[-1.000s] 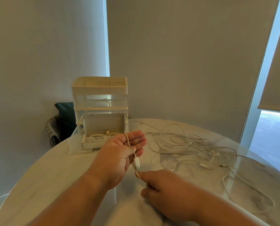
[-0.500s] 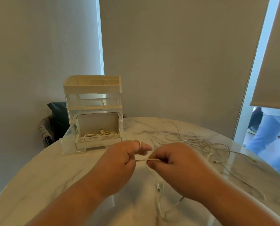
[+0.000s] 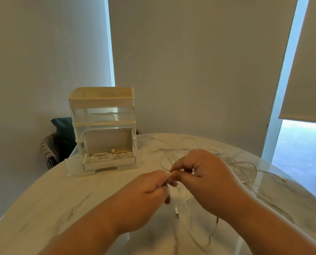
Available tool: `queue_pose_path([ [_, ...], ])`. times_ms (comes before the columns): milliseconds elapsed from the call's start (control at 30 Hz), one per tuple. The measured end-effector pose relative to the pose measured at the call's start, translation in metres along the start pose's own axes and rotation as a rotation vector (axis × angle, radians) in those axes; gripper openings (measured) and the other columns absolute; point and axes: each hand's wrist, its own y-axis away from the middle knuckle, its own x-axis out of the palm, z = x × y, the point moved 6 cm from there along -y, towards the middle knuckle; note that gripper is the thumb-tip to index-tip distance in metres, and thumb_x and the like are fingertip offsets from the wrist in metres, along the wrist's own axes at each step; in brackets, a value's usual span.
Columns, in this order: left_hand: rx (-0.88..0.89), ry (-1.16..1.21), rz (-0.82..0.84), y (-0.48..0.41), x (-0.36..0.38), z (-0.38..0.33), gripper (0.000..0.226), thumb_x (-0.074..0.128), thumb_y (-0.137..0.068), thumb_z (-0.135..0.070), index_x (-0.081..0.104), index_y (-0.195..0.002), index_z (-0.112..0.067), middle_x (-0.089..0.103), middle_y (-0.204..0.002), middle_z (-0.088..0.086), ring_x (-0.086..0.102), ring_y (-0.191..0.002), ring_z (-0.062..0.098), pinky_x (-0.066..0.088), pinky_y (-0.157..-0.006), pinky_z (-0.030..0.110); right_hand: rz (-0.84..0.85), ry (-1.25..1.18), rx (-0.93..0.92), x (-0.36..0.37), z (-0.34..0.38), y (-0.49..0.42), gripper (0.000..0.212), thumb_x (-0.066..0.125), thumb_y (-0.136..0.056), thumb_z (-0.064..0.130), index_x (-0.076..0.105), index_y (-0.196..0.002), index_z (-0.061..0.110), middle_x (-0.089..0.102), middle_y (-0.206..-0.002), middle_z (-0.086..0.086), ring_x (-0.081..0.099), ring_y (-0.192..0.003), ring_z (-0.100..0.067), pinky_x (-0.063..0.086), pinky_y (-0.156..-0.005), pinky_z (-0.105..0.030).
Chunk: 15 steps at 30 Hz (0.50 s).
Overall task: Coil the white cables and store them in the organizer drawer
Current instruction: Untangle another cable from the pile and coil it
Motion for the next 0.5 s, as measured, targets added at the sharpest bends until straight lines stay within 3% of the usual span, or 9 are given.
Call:
queue_pose_path([
  [100,-0.005,-0.024,0.018,-0.002,0.003,0.001,0.028,0.040,-0.101,-0.018,0.065,-0.095,-0.030,0.065,-0.078,-0.009,0.055,-0.071,-0.004,0.045,-0.067,0.013,-0.003,0.051,-0.044,0.002,0.001,-0.001,0.010,0.068,-0.089,0.032,0.077,-0.088,0.037,0.063,-0.079,0.018,0.057,-0.088,0.004,0.046,-0.073,-0.014],
  [233,-0.084,0.171,0.072,0.001,0.002,0.005,0.032,0.038,-0.099,-0.007,0.069,-0.097,-0.019,0.066,-0.072,-0.006,0.060,-0.068,0.000,0.048,-0.065,0.014,0.040,0.050,-0.060,0.002,0.000,-0.002,0.009,0.068,-0.091,0.034,0.076,-0.090,0.038,0.061,-0.081,0.021,0.055,-0.091,0.007,0.042,-0.073,-0.010],
  [400,-0.111,0.399,0.193,0.001,0.010,0.007,0.039,0.036,-0.086,0.007,0.067,-0.107,-0.003,0.076,-0.100,0.012,0.071,-0.096,0.018,0.055,-0.091,0.033,0.031,-0.008,-0.080,0.004,-0.003,-0.002,0.010,0.070,-0.090,0.030,0.073,-0.091,0.040,0.062,-0.084,0.021,0.057,-0.093,0.005,0.045,-0.076,-0.011],
  [500,-0.090,0.469,0.222,0.000,0.014,0.006,0.043,0.035,-0.082,0.007,0.066,-0.110,-0.001,0.074,-0.106,0.012,0.070,-0.085,0.020,0.055,-0.073,0.032,0.023,-0.025,-0.088,0.004,-0.008,-0.003,0.013,0.071,-0.089,0.029,0.072,-0.089,0.041,0.063,-0.084,0.022,0.057,-0.094,0.005,0.043,-0.076,-0.010],
])
